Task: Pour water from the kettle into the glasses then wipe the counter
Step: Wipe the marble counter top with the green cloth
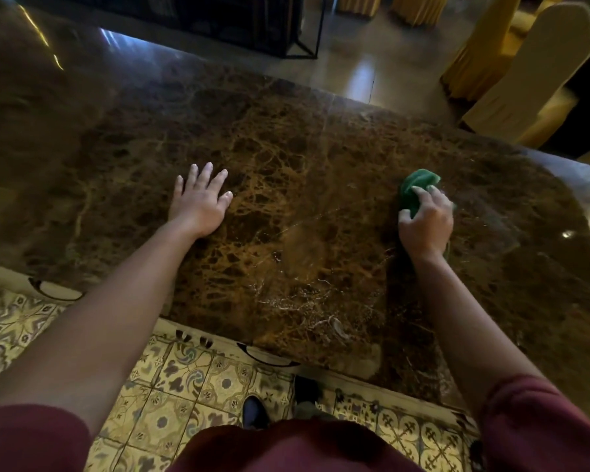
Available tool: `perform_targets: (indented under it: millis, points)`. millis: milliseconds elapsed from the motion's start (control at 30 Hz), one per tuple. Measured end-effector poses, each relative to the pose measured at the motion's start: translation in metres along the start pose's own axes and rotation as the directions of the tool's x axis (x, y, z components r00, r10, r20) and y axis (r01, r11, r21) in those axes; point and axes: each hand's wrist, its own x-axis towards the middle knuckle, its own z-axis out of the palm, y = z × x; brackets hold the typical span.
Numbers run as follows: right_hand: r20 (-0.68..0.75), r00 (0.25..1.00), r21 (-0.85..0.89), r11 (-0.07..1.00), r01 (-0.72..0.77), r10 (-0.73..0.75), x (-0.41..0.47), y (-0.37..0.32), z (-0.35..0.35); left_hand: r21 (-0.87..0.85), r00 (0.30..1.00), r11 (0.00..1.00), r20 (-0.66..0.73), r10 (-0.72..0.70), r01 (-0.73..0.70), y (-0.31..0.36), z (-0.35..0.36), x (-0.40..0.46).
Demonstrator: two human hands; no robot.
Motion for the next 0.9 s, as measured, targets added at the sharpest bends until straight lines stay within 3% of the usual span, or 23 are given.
perform_targets:
  millis: [167,333,467,567,633,700,767,900]
  points:
    - [0.124,0.972,-0.011,0.979,0.204,-0.201,-0.007,-0.048,0.024,-0.001,1.0,1.0,0.006,0.0,0.0,0.0,0.001,0.002]
    - [0.254,0.825,0.208,0.862,0.462,-0.504,-0.086,-0.103,0.036,-0.025,1.0,1.0,0.02,-0.002,0.003,0.0,-0.001,0.003]
    - [0.317,0.694,0.395,0.755,0.523,-0.647,-0.153,-0.116,0.032,-0.054,1.0,0.999,0.016,0.001,0.0,-0.001,-0.003,0.002]
    - [0.307,0.66,0.474,0.712,0.518,-0.685,-0.18,-0.108,0.026,-0.052,1.0,0.999,0.015,0.007,-0.006,-0.001,-0.002,0.002]
    - [0.308,0.665,0.532,0.702,0.473,-0.681,-0.181,-0.105,0.018,-0.054,1.0,0.998,0.019,0.011,-0.01,-0.001,-0.002,0.002]
    - [0.32,0.719,0.622,0.709,0.333,-0.618,-0.17,-0.104,0.002,-0.049,1.0,0.999,0.014,0.01,-0.009,0.0,-0.003,0.001]
    - [0.338,0.811,0.681,0.719,0.138,-0.476,-0.15,-0.103,-0.019,-0.042,1.0,0.999,0.022,0.005,-0.004,0.0,-0.003,0.0]
    - [0.204,0.976,0.617,0.784,-0.064,-0.081,-0.094,-0.085,-0.04,-0.024,1.0,1.0,0.016,-0.001,0.001,0.001,-0.003,0.0]
